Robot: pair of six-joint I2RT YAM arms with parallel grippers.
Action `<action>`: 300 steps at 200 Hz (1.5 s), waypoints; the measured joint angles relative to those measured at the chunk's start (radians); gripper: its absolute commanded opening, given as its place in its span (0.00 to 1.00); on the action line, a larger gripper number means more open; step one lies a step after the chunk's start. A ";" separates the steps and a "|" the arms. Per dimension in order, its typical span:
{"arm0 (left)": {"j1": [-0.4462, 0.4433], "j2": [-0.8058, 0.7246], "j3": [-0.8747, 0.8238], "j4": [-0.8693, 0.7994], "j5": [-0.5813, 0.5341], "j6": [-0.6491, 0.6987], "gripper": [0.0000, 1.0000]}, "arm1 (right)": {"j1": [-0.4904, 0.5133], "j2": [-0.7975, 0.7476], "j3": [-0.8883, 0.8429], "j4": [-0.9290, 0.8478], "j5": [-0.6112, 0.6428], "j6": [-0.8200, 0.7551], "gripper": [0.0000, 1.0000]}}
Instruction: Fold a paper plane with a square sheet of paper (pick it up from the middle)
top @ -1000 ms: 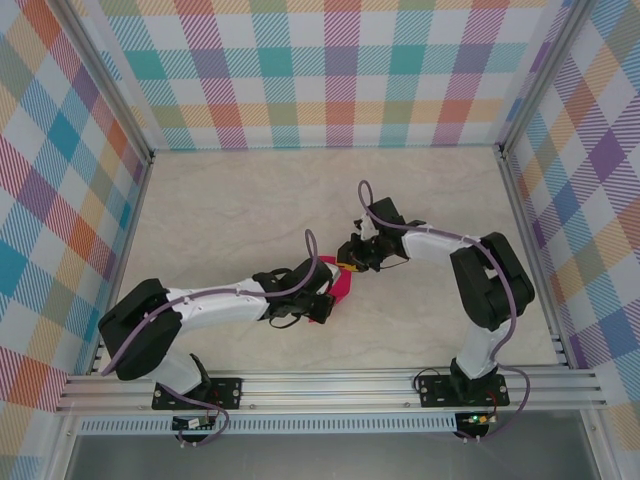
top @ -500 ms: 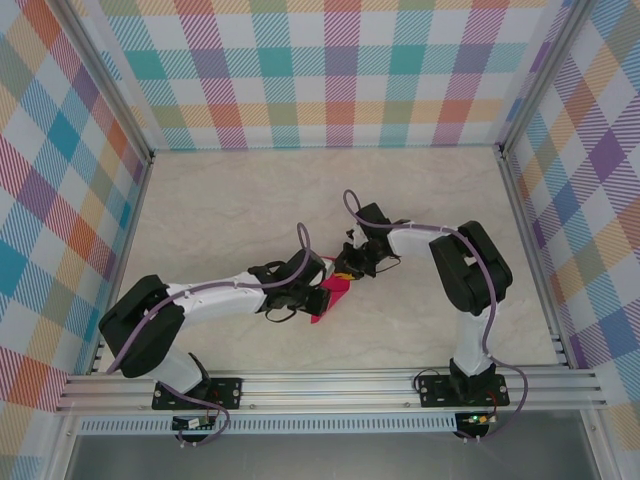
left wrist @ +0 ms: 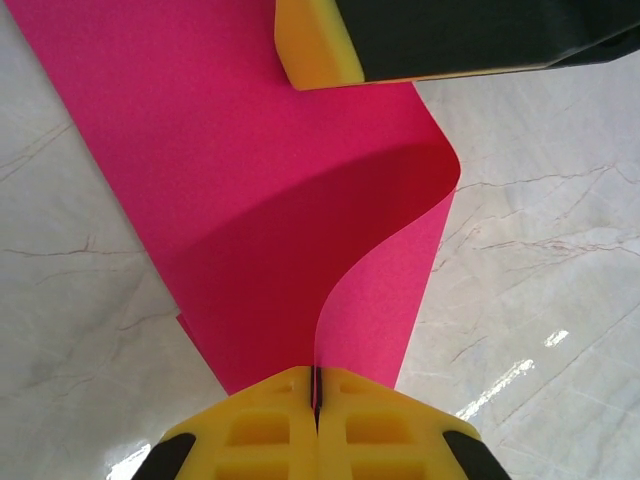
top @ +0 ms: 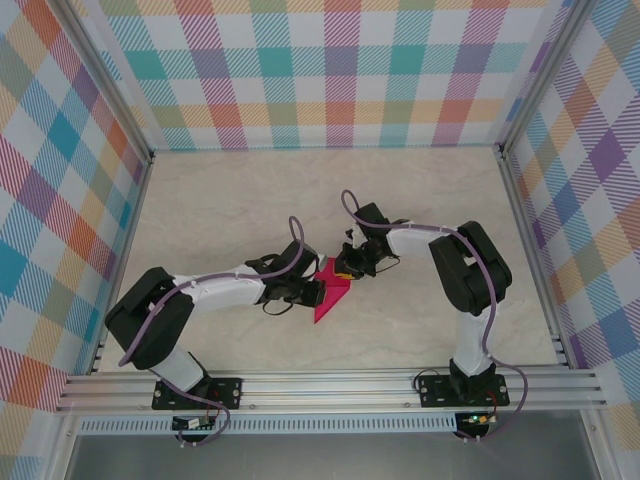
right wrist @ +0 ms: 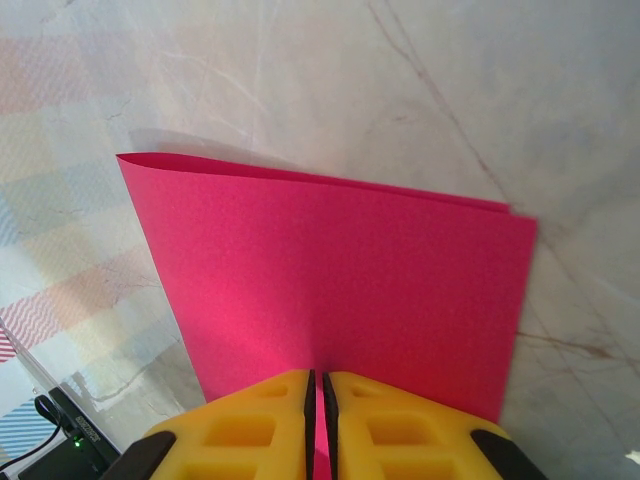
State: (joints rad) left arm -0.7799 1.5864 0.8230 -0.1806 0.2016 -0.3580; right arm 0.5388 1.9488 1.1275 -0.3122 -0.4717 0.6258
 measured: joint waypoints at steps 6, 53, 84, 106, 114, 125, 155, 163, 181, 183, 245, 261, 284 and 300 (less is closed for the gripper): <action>0.000 0.003 0.000 0.000 0.000 0.000 0.00 | 0.000 0.000 0.000 0.000 0.000 0.000 0.14; 0.000 0.014 -0.001 0.001 -0.005 0.000 0.00 | 0.000 0.000 0.000 0.000 0.001 0.000 0.14; 0.000 0.021 -0.001 0.000 -0.021 -0.009 0.00 | 0.000 0.000 0.000 -0.001 0.003 -0.001 0.14; 0.000 0.031 -0.001 0.000 -0.031 -0.017 0.00 | 0.000 0.000 0.000 -0.001 0.003 -0.003 0.14; 0.000 0.032 -0.001 0.000 -0.031 -0.019 0.00 | 0.000 0.000 0.000 -0.001 0.003 -0.003 0.14; 0.000 0.037 -0.001 0.001 -0.032 -0.019 0.00 | 0.000 0.000 0.000 -0.001 0.003 -0.003 0.14; 0.000 0.053 -0.001 0.001 -0.036 -0.019 0.00 | 0.000 0.000 0.000 -0.001 0.003 -0.003 0.14; 0.000 0.058 -0.001 0.001 -0.036 -0.019 0.00 | 0.000 0.000 0.000 -0.001 0.003 -0.003 0.14; 0.000 0.064 -0.001 0.003 -0.037 -0.019 0.00 | 0.000 0.000 0.000 -0.001 0.003 -0.003 0.14; 0.000 0.064 -0.001 0.003 -0.037 -0.019 0.00 | 0.000 0.000 0.000 -0.001 0.003 -0.003 0.14; 0.002 0.064 -0.001 0.004 -0.036 -0.019 0.00 | 0.000 0.000 0.000 -0.001 0.003 -0.003 0.14; 0.002 0.060 -0.001 0.004 -0.037 -0.019 0.00 | 0.000 0.000 0.000 0.000 0.003 -0.003 0.14; 0.003 0.051 -0.001 0.005 -0.038 -0.019 0.00 | 0.000 0.000 0.000 0.000 0.003 -0.003 0.14; 0.003 0.051 -0.001 0.005 -0.038 -0.019 0.00 | 0.000 0.000 0.000 -0.001 0.003 -0.003 0.14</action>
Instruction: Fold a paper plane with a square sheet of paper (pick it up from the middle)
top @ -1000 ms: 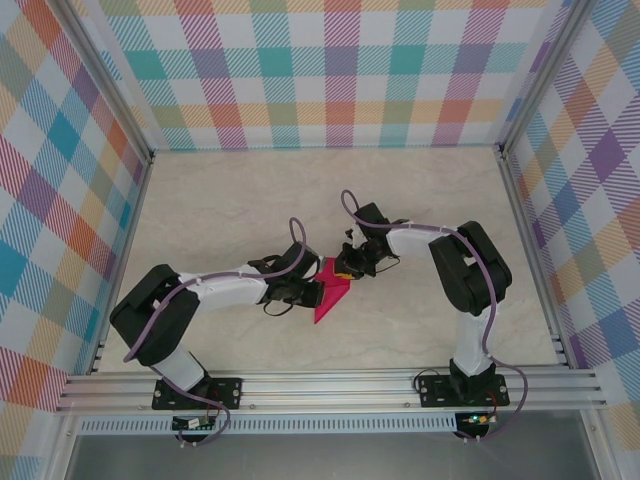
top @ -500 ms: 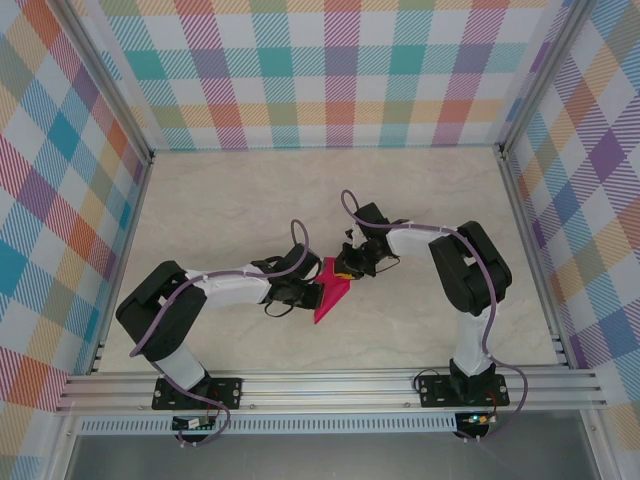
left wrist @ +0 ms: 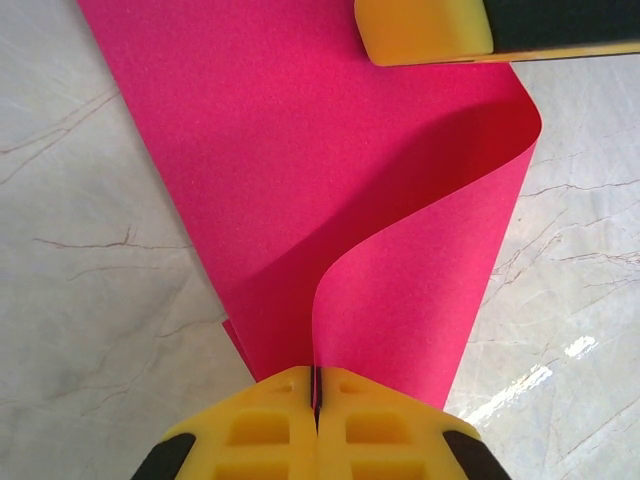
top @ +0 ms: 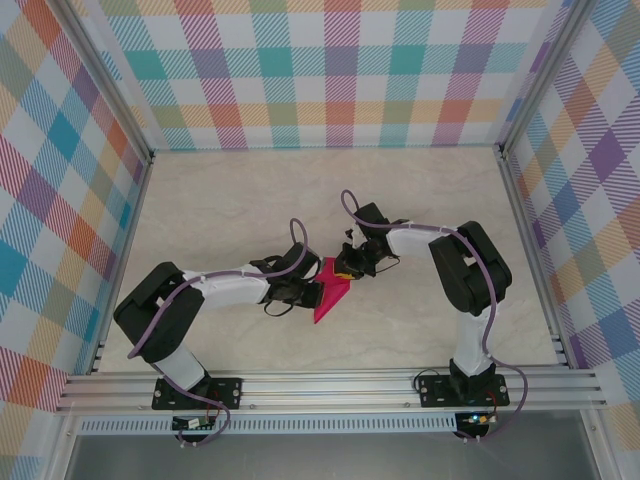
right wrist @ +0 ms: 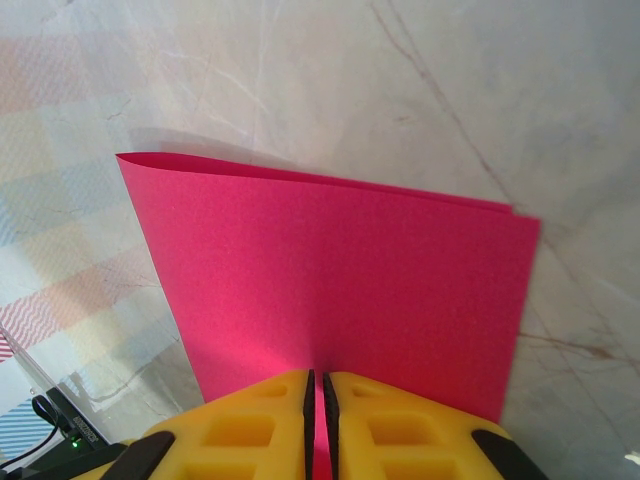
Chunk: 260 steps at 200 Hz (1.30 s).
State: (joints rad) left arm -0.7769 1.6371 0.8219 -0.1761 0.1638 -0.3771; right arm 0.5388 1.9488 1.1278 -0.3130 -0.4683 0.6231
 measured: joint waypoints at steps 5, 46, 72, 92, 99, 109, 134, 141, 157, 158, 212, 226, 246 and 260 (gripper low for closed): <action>0.000 0.000 0.000 0.000 0.000 0.000 0.00 | 0.000 0.000 0.000 0.000 0.000 0.000 0.14; 0.000 0.009 0.000 0.018 0.000 0.000 0.00 | 0.000 0.000 0.000 0.000 0.000 0.000 0.15; 0.001 0.025 0.000 0.029 0.001 0.000 0.00 | 0.000 0.000 0.000 0.000 0.000 0.000 0.16; 0.001 0.025 -0.001 0.031 0.001 0.000 0.00 | 0.000 -0.002 0.000 0.000 0.000 0.000 0.17; 0.001 0.025 -0.002 0.033 0.000 0.000 0.00 | 0.000 -0.003 0.001 -0.002 0.001 0.000 0.18; 0.001 0.025 -0.005 0.038 0.000 0.000 0.00 | 0.000 -0.004 0.006 -0.010 0.008 0.000 0.19; 0.001 0.016 -0.017 0.051 0.000 0.000 0.00 | 0.003 -0.016 0.013 -0.041 0.035 -0.005 0.20; 0.002 0.015 -0.019 0.052 0.000 0.000 0.00 | 0.005 -0.021 0.015 -0.053 0.045 -0.005 0.21; 0.002 0.007 -0.026 0.051 0.000 -0.001 0.00 | 0.005 -0.026 0.019 -0.065 0.050 -0.007 0.20; 0.002 0.006 -0.026 0.051 0.000 -0.001 0.00 | 0.005 -0.026 0.020 -0.065 0.050 -0.007 0.20; 0.002 -0.006 -0.032 0.040 0.016 -0.003 0.00 | 0.005 -0.024 0.023 -0.063 0.041 -0.008 0.17; 0.002 -0.006 -0.032 0.039 0.020 -0.004 0.00 | 0.005 -0.018 0.023 -0.062 0.037 -0.008 0.17; 0.002 -0.008 -0.032 0.034 0.027 -0.006 0.00 | 0.005 -0.010 0.023 -0.063 0.038 -0.008 0.16; 0.002 -0.021 -0.032 0.025 0.030 -0.012 0.00 | 0.005 -0.009 0.023 -0.063 0.038 -0.008 0.16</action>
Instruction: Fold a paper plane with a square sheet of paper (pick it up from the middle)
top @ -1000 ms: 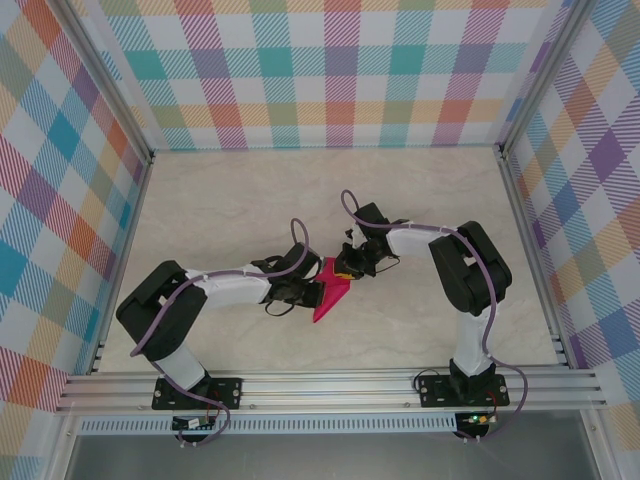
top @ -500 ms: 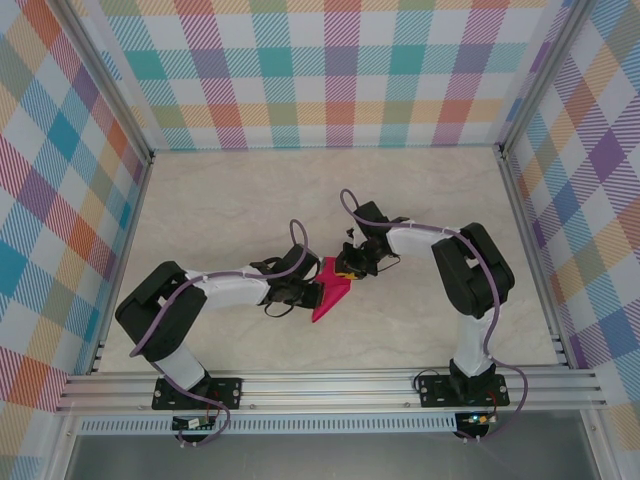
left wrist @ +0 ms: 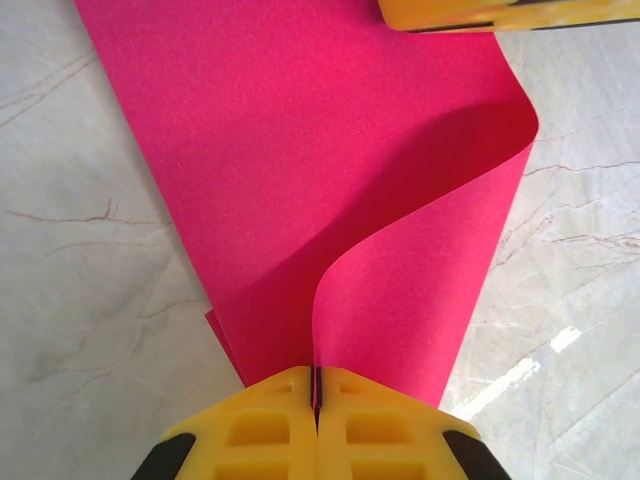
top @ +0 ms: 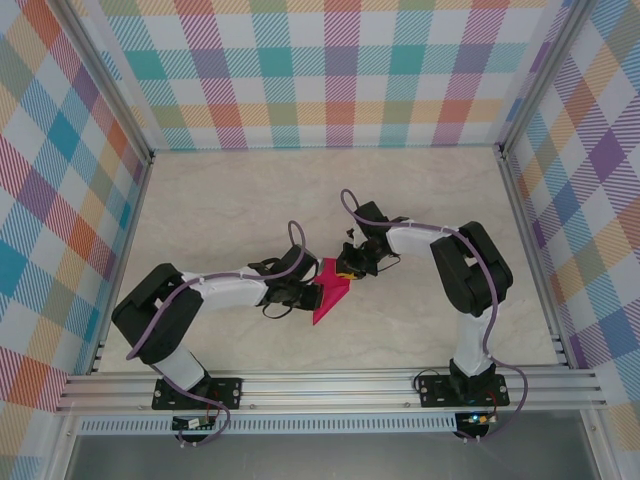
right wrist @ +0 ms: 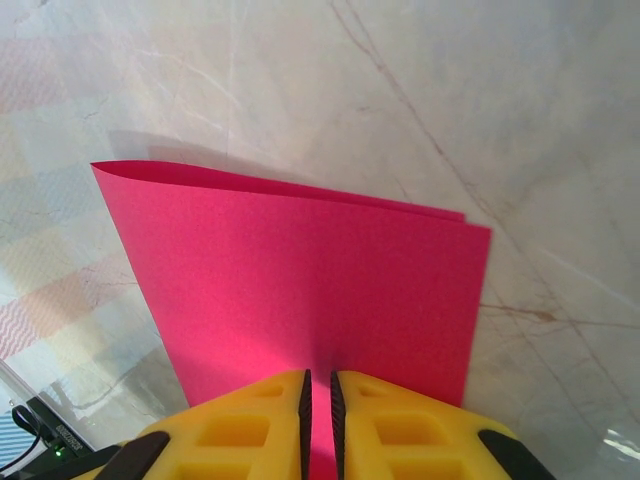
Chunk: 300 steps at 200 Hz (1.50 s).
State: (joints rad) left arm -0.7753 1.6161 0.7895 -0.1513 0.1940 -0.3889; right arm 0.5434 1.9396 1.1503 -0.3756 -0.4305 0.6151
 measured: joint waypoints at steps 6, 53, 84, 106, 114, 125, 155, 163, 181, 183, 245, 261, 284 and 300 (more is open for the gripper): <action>0.000 -0.008 0.000 -0.003 0.000 -0.003 0.00 | 0.000 0.000 0.000 0.000 0.000 0.000 0.16; 0.000 -0.033 0.000 -0.012 -0.004 -0.007 0.00 | 0.000 0.000 -0.003 0.005 0.000 0.000 0.15; 0.000 -0.006 0.000 -0.010 -0.003 -0.007 0.00 | 0.000 0.000 -0.004 0.007 0.000 0.000 0.16; 0.000 0.017 0.001 -0.006 -0.003 -0.007 0.00 | 0.000 0.000 -0.005 0.008 0.000 0.000 0.16; 0.000 0.018 0.005 -0.008 -0.003 -0.007 0.00 | 0.000 0.000 -0.006 0.009 0.000 0.000 0.16; 0.000 0.023 0.008 -0.008 -0.003 -0.007 0.00 | 0.000 0.000 -0.006 0.010 -0.001 0.001 0.16; 0.000 0.024 0.012 -0.011 -0.004 -0.007 0.00 | 0.000 0.000 -0.006 0.013 -0.001 0.000 0.16; 0.000 0.024 0.013 -0.012 -0.004 -0.007 0.00 | 0.000 0.000 -0.006 0.013 0.000 0.000 0.16; 0.000 0.024 0.019 -0.024 -0.003 -0.006 0.00 | 0.000 0.000 -0.006 0.013 0.000 0.000 0.16; 0.000 0.024 0.020 -0.026 -0.003 -0.006 0.00 | 0.000 0.000 -0.006 0.013 0.000 0.000 0.16; 0.000 0.024 0.031 -0.031 -0.004 -0.002 0.00 | 0.000 0.000 -0.009 0.016 0.000 0.001 0.16; 0.000 0.029 0.031 -0.031 -0.004 -0.002 0.00 | 0.000 0.000 -0.009 0.016 0.000 0.001 0.16; 0.000 0.037 0.031 -0.029 -0.004 -0.003 0.00 | 0.000 0.000 -0.009 0.016 0.000 0.001 0.16; 0.000 0.039 0.031 -0.028 -0.003 -0.003 0.00 | 0.000 0.000 -0.009 0.016 -0.001 0.001 0.16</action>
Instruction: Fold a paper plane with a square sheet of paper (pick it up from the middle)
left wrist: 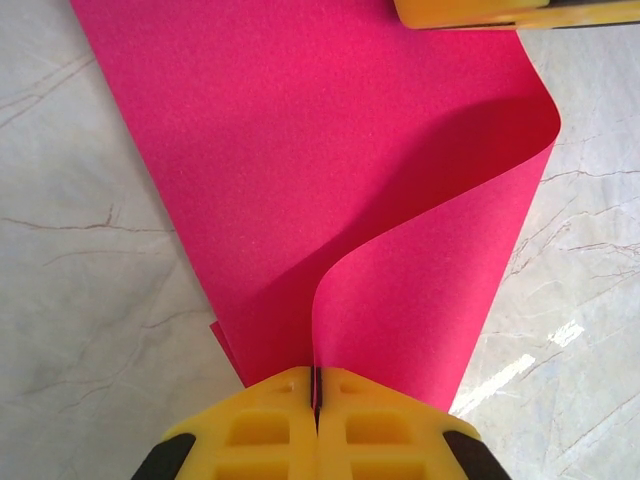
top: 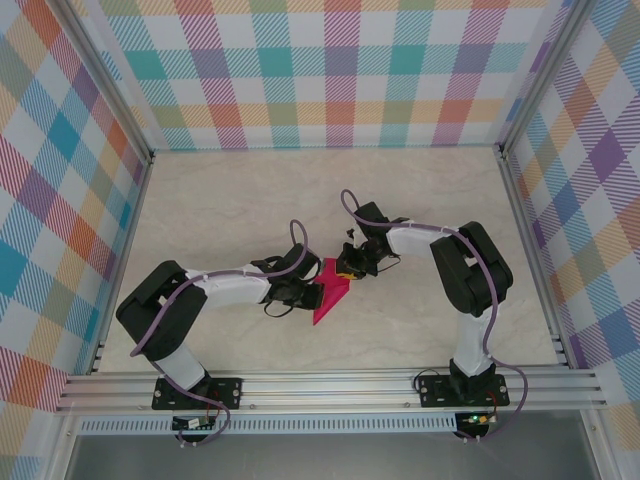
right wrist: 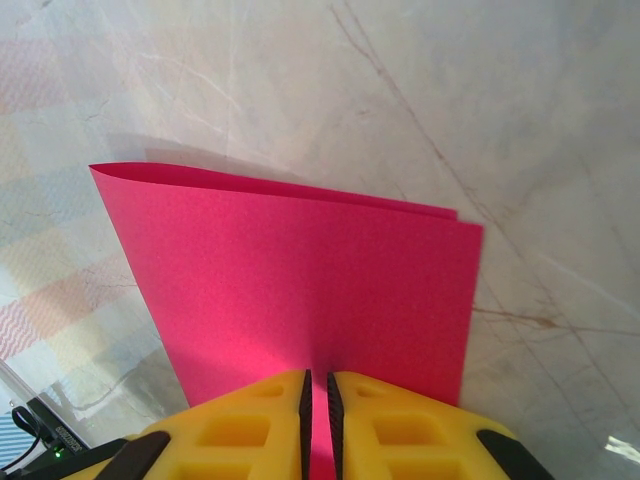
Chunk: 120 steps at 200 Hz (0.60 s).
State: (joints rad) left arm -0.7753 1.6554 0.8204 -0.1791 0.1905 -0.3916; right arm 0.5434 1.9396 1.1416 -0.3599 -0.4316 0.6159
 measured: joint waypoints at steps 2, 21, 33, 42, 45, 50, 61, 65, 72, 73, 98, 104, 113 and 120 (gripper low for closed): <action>0.000 0.000 0.000 0.001 0.000 0.000 0.00 | 0.000 0.000 0.000 0.000 0.000 0.000 0.16; 0.000 0.002 0.000 0.002 0.000 0.000 0.00 | 0.000 -0.002 0.000 0.001 -0.003 0.000 0.17; 0.000 0.002 0.000 0.002 0.000 0.000 0.00 | 0.000 -0.008 0.000 -0.001 0.000 0.000 0.18; 0.000 0.002 0.000 0.002 0.000 0.000 0.00 | 0.000 -0.021 -0.002 -0.005 0.005 0.001 0.18; 0.000 0.002 0.000 0.002 0.000 0.000 0.00 | 0.000 -0.029 -0.004 -0.005 0.010 0.001 0.18; 0.000 0.002 0.000 0.002 0.000 0.000 0.00 | 0.000 -0.043 -0.008 -0.005 0.014 0.002 0.17; 0.000 0.002 0.000 0.002 0.000 0.000 0.00 | 0.000 -0.100 -0.027 -0.005 0.035 0.006 0.17; 0.000 0.002 0.000 0.002 0.000 0.000 0.00 | 0.000 -0.124 -0.035 -0.004 0.043 0.009 0.16; 0.000 0.002 0.000 0.002 0.000 0.000 0.00 | 0.000 -0.179 -0.056 0.003 0.056 0.017 0.15; 0.000 0.002 0.000 0.002 0.000 0.000 0.00 | 0.000 -0.183 -0.059 0.004 0.057 0.018 0.15; 0.000 0.002 0.000 0.002 0.000 0.000 0.00 | 0.000 -0.385 -0.196 0.094 0.069 0.071 0.11; 0.000 0.002 0.000 0.002 0.000 0.000 0.00 | 0.000 -0.423 -0.242 0.130 0.065 0.089 0.11; 0.000 0.002 0.000 0.002 0.000 0.000 0.00 | 0.001 -0.472 -0.317 0.181 0.056 0.121 0.07; 0.000 0.002 0.000 0.002 0.000 0.000 0.00 | 0.003 -0.500 -0.377 0.222 0.049 0.149 0.06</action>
State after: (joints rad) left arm -0.7750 1.6569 0.8204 -0.1768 0.1902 -0.3916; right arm 0.5468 1.4395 0.7650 -0.1375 -0.3824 0.7647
